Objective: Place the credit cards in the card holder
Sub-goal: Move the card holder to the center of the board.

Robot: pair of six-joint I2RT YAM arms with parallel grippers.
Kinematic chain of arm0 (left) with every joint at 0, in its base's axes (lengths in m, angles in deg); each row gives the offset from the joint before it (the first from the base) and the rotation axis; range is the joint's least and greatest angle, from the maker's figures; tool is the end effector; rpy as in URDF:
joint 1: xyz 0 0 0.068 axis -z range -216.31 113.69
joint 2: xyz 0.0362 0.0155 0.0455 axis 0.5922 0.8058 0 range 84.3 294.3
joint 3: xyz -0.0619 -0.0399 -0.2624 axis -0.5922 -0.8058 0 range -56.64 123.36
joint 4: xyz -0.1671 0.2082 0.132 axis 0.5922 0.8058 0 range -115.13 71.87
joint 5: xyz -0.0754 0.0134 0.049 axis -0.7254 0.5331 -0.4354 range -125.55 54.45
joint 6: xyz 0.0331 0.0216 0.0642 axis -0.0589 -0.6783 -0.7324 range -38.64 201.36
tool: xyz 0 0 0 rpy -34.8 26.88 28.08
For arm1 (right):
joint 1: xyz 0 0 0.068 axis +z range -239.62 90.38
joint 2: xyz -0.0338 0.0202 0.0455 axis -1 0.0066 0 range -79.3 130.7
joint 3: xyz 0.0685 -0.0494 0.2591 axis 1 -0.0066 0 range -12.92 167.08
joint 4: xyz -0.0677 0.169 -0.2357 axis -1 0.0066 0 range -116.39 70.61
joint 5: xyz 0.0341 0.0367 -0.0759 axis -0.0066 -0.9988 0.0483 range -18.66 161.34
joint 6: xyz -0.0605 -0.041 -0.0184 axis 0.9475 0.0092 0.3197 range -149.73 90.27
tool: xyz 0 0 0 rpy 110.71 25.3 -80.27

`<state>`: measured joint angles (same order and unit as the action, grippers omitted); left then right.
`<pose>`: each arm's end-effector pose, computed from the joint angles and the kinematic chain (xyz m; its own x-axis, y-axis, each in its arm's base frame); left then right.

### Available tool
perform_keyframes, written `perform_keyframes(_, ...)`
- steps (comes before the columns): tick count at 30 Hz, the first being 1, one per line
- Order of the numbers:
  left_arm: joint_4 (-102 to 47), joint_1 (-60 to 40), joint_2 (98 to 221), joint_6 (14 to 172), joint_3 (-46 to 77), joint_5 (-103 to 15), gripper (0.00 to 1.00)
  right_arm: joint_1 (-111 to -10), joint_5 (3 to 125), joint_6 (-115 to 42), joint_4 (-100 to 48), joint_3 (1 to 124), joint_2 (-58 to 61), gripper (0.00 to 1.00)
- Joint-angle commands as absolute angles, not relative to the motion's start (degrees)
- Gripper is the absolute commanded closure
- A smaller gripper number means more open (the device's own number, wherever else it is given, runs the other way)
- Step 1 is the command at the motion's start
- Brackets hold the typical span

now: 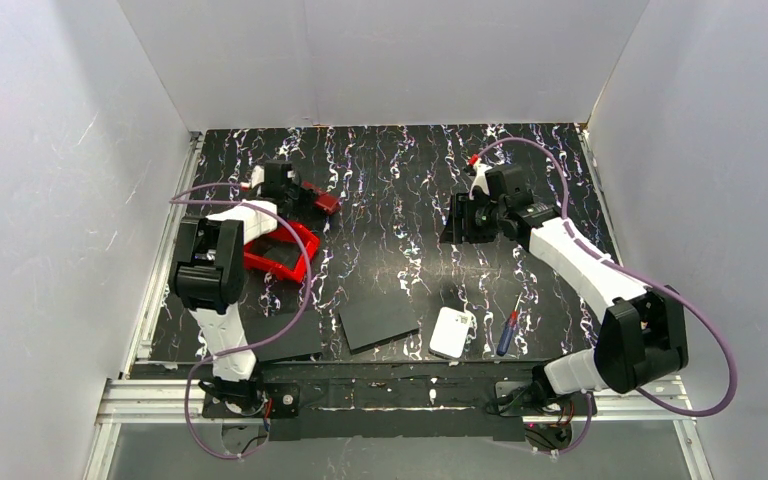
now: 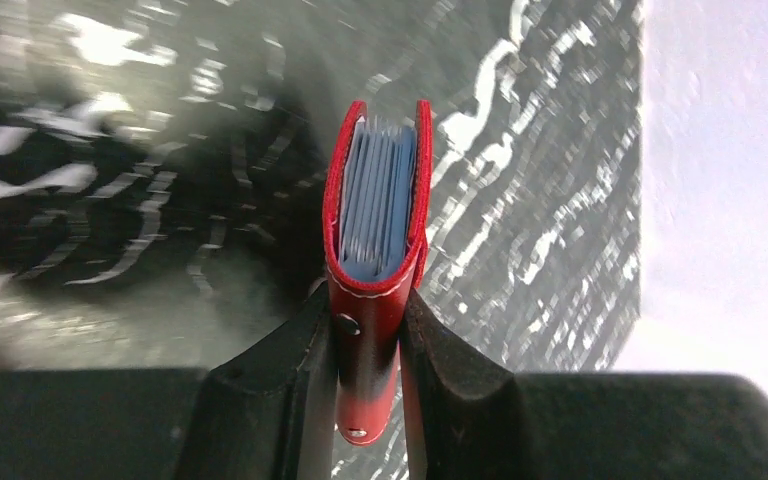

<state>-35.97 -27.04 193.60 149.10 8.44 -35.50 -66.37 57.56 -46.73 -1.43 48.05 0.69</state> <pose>0.4611 -0.0751 0.1320 -0.3541 -0.8799 -0.3168 -0.4417 0.4560 -0.7726 0.3243 0.1559 0.2433 -0.7682 -0.0210 -0.6399 -0.3306 0.8689 0.3684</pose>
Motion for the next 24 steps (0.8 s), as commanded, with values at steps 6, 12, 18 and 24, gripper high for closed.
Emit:
perform_keyframes(6, -22.94, -30.13, 190.91, 152.21, 13.09, -24.63, 0.77, -66.77, 56.37, -46.87, -0.45, 51.89, -2.78, 0.40)
perform_keyframes(12, -13.02, -30.53, 188.44, 149.52, 18.46, -26.31, 0.36, -66.86, 56.91, -46.16, 1.88, 54.15, -4.77, 0.39)
perform_keyframes(18, -1.34, -31.87, 182.20, 143.08, 25.06, -28.02, 0.20, -66.95, 56.40, -45.10, 5.10, 59.67, -5.13, 0.38)
perform_keyframes(24, 3.91, -32.66, 170.04, 136.02, 31.60, -40.06, 0.19, -67.14, 61.81, -41.37, 13.03, 70.68, -6.85, 0.27)
